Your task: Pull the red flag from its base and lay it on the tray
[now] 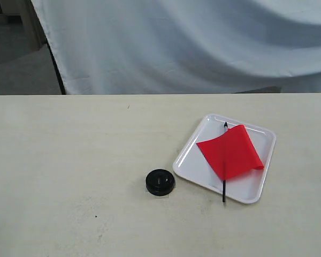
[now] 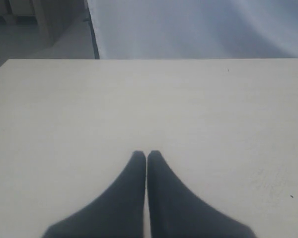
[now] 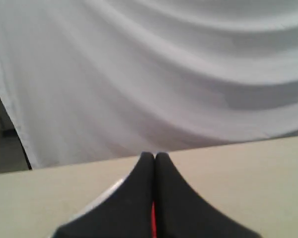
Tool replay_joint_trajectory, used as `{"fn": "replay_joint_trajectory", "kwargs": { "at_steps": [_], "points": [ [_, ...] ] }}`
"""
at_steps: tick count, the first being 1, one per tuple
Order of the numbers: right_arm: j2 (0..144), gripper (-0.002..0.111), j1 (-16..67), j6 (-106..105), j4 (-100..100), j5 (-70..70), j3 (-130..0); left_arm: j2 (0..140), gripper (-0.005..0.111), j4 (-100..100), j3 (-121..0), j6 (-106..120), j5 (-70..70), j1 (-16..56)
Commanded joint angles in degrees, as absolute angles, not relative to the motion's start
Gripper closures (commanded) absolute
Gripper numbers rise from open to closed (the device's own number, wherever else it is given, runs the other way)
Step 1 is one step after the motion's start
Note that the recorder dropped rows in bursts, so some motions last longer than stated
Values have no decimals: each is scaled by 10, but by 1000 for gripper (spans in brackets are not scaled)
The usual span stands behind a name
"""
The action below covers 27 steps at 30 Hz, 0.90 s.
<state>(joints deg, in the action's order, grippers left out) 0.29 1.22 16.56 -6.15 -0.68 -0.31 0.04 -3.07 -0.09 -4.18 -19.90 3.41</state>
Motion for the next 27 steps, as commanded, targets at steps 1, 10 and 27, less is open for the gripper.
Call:
{"fn": "replay_joint_trajectory", "kwargs": {
  "at_steps": [1,10,27],
  "points": [
    [0,109,15,158,-82,-75,0,0,105,-27,0,-43,-197,37],
    [0,109,15,170,-59,-96,0,0,105,-27,0,-43,-197,37],
    [0,109,15,151,-79,-104,0,0,105,-27,0,-43,-197,37]
  ]
}}
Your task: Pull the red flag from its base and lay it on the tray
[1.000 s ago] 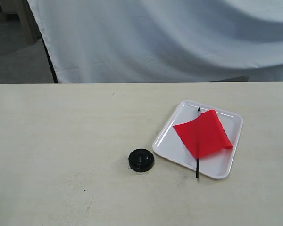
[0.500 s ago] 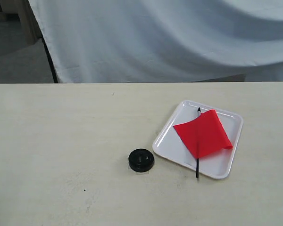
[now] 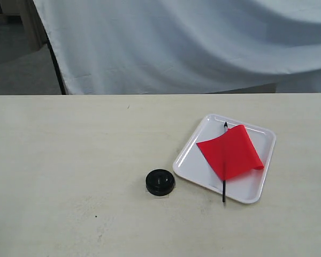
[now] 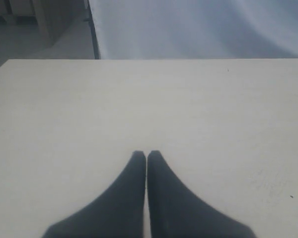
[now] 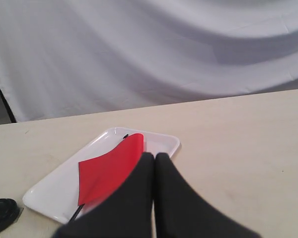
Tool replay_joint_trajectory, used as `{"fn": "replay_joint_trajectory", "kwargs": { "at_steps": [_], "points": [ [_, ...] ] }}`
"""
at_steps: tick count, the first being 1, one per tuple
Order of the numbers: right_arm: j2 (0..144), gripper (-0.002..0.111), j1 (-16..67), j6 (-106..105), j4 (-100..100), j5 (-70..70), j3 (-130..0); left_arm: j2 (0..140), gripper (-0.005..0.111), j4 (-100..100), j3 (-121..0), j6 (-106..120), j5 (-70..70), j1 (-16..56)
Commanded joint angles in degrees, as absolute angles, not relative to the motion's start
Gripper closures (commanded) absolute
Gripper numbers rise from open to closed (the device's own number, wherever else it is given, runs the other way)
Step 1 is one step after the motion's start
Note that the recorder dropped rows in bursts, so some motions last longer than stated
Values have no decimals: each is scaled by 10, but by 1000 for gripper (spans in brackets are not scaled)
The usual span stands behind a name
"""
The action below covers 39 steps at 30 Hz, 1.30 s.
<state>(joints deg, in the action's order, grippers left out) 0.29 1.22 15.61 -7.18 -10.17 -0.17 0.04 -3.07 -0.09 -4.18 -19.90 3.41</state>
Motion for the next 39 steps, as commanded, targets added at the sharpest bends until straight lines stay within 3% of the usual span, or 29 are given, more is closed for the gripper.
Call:
{"fn": "replay_joint_trajectory", "kwargs": {
  "at_steps": [1,39],
  "points": [
    [0,109,15,154,-79,-105,0,0,105,-27,0,-43,-197,37],
    [0,109,15,171,-79,-105,0,0,105,-27,0,-43,-197,37]
  ]
}}
